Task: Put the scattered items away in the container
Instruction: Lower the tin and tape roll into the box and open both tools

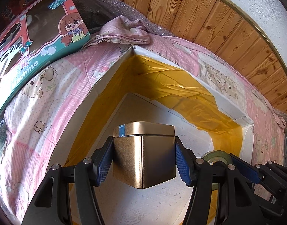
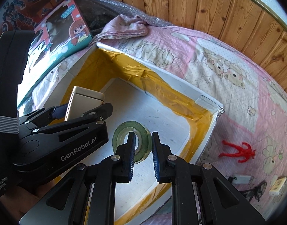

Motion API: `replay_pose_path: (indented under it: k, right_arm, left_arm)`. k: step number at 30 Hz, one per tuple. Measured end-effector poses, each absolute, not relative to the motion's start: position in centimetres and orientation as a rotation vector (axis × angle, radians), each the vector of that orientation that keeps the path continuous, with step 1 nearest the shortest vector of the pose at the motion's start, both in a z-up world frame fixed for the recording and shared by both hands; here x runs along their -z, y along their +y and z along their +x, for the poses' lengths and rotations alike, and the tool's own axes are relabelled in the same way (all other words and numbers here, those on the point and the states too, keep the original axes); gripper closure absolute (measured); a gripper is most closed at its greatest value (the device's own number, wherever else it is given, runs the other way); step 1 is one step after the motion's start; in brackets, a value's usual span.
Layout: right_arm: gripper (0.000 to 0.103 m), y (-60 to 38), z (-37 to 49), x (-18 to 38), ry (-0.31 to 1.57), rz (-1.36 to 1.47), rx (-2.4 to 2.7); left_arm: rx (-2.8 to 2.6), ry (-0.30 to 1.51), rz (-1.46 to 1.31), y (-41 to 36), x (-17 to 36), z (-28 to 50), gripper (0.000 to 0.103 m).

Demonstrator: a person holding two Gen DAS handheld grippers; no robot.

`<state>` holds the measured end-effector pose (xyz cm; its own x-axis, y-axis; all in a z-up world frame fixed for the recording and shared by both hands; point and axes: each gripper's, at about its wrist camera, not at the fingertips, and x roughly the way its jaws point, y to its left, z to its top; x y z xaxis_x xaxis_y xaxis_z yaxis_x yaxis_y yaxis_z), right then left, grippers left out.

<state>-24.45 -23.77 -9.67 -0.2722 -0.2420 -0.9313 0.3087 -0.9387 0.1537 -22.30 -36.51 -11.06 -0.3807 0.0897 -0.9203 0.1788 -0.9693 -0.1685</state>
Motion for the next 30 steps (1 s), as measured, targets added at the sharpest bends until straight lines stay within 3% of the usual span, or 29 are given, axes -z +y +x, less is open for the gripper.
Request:
replay_pose_path:
  k: [15,30]
  right_arm:
    - [0.084,-22.9,-26.8,11.4,-0.127,1.669,2.243]
    - [0.08,-20.4,-24.5,8.7,-0.271,1.565,2.264]
  left_arm:
    - [2.518,0.303,1.754,-36.0,13.3,-26.1,0.041]
    - [2.525,0.402,1.738,-36.7,11.5,-24.4,0.04]
